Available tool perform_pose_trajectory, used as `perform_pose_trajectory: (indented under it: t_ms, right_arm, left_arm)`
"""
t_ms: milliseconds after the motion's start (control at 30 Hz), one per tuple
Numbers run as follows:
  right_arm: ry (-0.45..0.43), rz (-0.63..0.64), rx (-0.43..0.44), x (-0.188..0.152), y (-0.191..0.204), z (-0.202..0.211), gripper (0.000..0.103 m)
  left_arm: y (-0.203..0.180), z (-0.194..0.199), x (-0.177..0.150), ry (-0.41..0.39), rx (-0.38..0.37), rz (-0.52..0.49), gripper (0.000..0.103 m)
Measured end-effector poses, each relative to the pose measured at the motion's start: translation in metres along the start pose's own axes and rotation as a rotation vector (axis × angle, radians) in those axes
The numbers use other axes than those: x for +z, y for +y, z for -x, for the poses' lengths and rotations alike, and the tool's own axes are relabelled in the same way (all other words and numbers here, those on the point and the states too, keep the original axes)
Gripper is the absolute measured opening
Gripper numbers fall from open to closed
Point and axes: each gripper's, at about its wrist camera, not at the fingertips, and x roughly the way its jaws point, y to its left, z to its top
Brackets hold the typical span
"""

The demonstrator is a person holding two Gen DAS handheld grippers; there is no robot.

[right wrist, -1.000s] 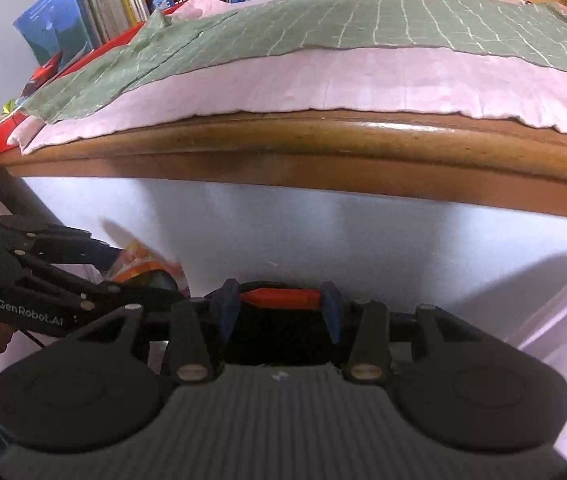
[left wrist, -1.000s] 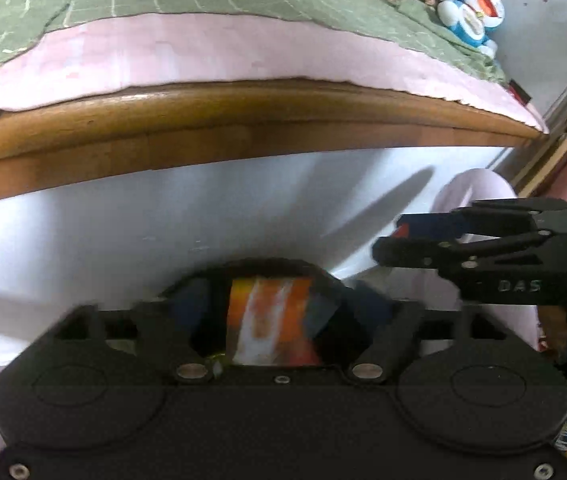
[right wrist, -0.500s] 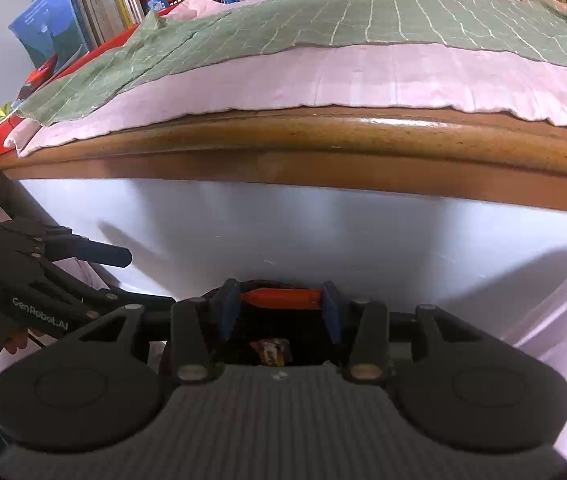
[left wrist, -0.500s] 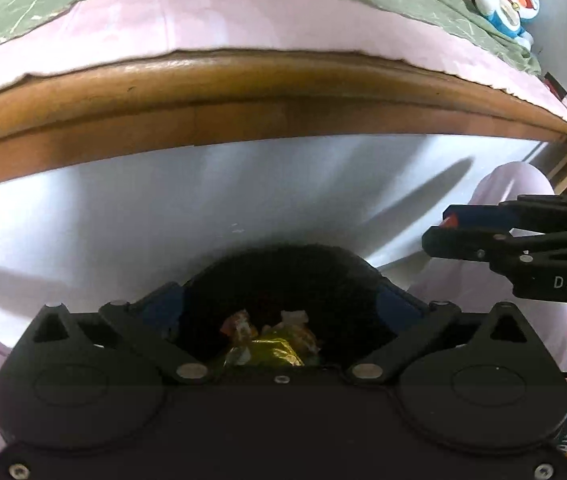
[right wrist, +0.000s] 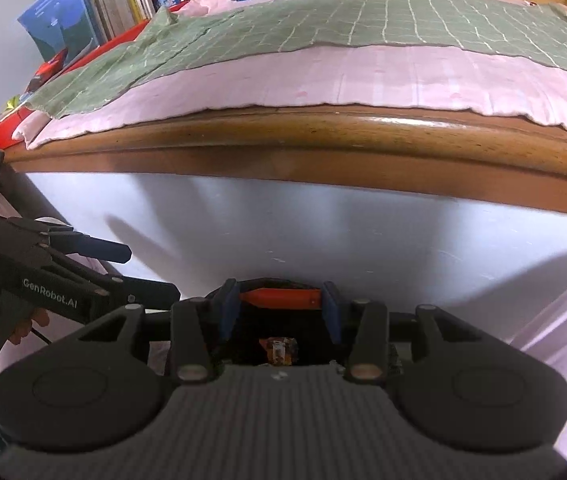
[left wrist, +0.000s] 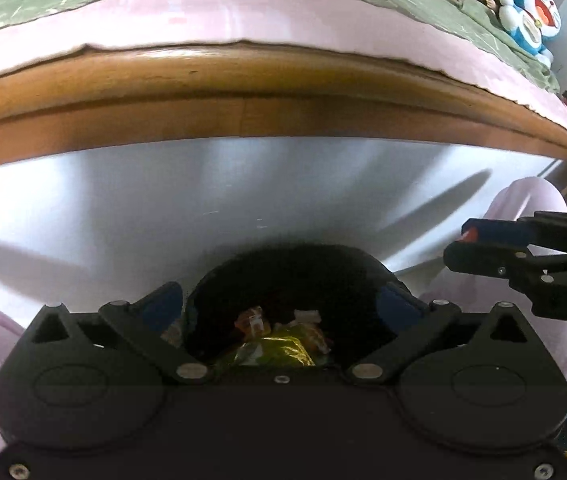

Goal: Collect trash
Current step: 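Open the left tool to drop the macaron packet while the right tool drops the red stick, then raise both open tools from the bin back up over the bed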

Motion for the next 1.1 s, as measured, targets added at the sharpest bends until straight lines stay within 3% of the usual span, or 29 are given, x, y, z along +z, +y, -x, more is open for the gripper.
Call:
perform_pose_trajectory:
  t_ms: [167,200,233,333,767,1100]
  right_arm:
    - [0.000,0.019,0.008,0.002,0.005,-0.001,0.050]
    - [-0.002,0.027,0.007,0.003,0.007,-0.001,0.055]
    - [-0.003,0.036,0.004,0.004,0.008,-0.002,0.072]
    - [-0.013,0.064,0.002,0.005,0.014,-0.003,0.102]
    - [0.048,-0.010,-0.007,0.002,0.002,-0.012,0.103]
    - [0.048,-0.005,-0.014,0.004,0.001,-0.012,0.103]
  left_arm:
    - [0.002,0.001,-0.002,-0.001,0.004,0.015,0.103]
    - [0.003,0.001,-0.002,-0.001,0.004,0.017,0.103]
    - [0.003,0.001,-0.002,-0.002,0.004,0.018,0.103]
    - [0.004,0.000,-0.002,-0.003,0.003,0.022,0.103]
    - [0.006,-0.002,-0.002,0.008,0.021,0.015,0.103]
    - [-0.002,0.002,0.004,0.015,0.023,-0.025,0.103]
